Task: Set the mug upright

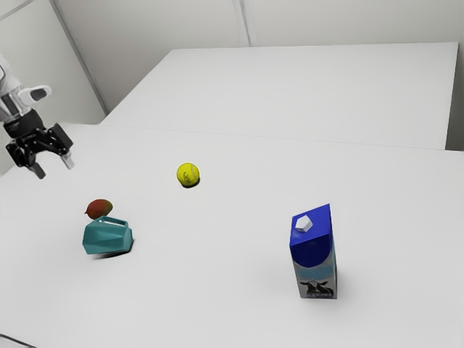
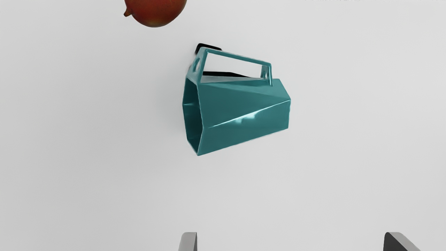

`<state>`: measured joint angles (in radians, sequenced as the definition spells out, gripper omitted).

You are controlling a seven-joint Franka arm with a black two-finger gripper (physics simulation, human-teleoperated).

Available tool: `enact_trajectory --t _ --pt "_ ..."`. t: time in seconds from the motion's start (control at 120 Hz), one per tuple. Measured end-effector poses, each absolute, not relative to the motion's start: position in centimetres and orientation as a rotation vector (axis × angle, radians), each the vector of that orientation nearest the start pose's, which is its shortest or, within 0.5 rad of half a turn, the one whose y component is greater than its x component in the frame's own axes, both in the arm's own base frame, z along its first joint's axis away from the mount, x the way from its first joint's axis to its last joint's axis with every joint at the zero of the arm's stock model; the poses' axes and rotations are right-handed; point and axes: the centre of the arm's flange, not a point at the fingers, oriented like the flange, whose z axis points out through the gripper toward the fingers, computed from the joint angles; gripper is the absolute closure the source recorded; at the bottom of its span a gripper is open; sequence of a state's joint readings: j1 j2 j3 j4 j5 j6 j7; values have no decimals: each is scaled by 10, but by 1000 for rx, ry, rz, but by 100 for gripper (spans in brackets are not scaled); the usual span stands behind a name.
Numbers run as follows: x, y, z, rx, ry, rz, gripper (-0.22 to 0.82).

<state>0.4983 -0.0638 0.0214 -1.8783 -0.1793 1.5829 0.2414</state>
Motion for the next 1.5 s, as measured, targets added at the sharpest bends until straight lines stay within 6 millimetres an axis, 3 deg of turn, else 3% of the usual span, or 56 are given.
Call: enact_trajectory --t 0.175,0.375,0.483,0.55,0.742,1.058,1.5 --pt "444 276 479 -3400 -569 218 2" --pt "430 303 435 -3475 -606 172 2" --pt "419 312 398 -3535 -643 171 2" --pt "417 316 385 -3564 -644 146 2" --pt "422 306 353 -3667 -595 68 2" --pt "414 298 307 -3833 -640 -135 2" --pt "408 282 279 -3980 -550 -430 6"
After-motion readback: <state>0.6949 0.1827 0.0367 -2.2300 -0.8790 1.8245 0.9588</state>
